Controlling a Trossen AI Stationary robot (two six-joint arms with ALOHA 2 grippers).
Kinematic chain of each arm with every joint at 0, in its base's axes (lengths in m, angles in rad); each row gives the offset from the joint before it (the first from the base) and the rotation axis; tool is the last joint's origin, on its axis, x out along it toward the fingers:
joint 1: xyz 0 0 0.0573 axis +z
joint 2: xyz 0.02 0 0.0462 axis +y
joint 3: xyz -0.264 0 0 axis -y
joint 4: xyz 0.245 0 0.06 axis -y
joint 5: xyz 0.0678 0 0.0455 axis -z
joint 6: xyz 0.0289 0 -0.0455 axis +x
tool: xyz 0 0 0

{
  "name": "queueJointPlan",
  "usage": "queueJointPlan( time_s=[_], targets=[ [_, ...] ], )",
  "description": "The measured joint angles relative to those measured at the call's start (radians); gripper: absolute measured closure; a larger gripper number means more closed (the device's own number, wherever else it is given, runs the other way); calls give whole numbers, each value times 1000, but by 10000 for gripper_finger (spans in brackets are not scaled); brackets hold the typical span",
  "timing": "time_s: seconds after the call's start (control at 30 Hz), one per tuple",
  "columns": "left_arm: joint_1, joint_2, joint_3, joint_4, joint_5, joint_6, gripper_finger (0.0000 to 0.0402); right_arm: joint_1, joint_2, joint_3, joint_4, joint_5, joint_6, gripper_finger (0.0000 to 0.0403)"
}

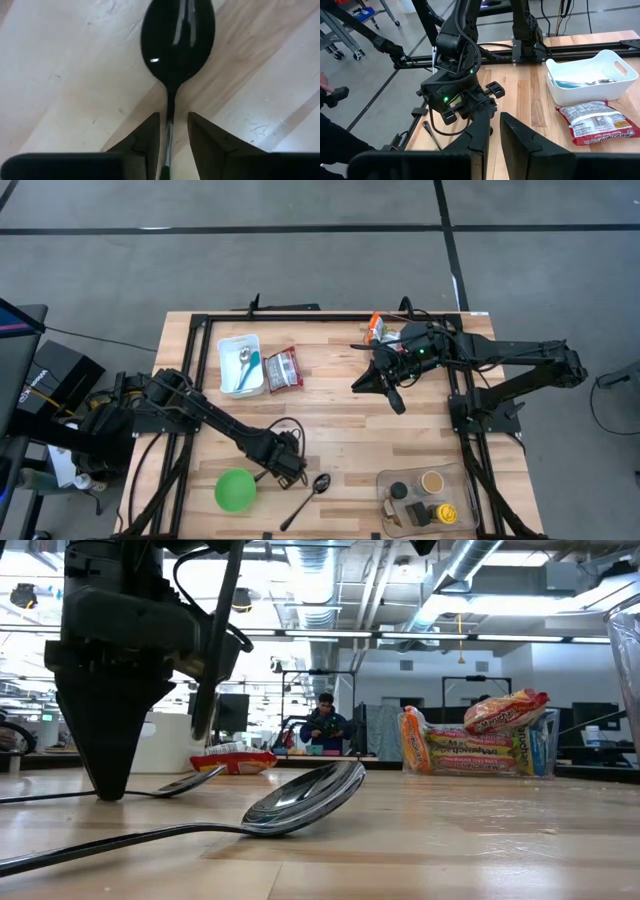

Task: Pick & Place Food Item
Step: Put the top black spoon into the white bin

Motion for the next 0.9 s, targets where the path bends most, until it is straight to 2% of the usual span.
queueJointPlan(
  time_s=[0.53, 0.9],
  targets=[
    [1, 1, 1, -19, -21, 0, 392, 0, 0, 0, 0, 0, 0, 363],
    [1, 1, 1, -14, -46, 0, 394, 0, 0, 0, 0, 0, -1, 363]
  ],
)
